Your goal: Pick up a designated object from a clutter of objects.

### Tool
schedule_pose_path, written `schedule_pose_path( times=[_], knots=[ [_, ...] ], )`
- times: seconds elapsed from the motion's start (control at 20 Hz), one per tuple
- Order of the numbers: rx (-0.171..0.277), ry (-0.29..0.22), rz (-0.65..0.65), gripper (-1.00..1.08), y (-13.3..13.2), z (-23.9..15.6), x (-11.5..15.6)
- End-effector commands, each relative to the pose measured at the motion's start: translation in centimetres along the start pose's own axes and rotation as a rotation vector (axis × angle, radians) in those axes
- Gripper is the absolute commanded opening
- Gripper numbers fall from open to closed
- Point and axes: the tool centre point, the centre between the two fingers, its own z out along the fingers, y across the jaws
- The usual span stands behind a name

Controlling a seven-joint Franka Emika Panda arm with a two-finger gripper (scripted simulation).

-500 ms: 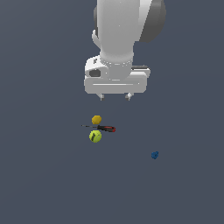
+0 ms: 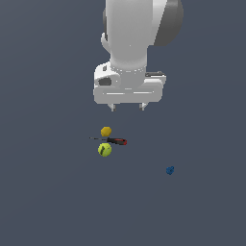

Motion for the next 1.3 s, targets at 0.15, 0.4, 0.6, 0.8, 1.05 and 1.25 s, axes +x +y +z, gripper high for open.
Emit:
schedule_pose_path(
  times=[0.15, 0.4, 0.6, 0.8, 1.05, 1.25],
  knots=[
    [0.002, -0.001, -0.001, 1.00, -0.1, -0.1, 0.0],
    [0.003, 0.000, -0.005, 1.00, 0.2, 0.6, 0.0],
    [0.004, 0.002, -0.013, 1.00, 0.9, 1.9, -0.1],
    [0.004, 0.004, -0.025, 1.00, 1.9, 3.9, -0.2],
    [0.003, 0.009, -0.046, 1.00, 3.6, 7.4, -0.9],
    [0.001, 0.013, -0.067, 1.00, 5.4, 10.8, -1.9]
  ],
)
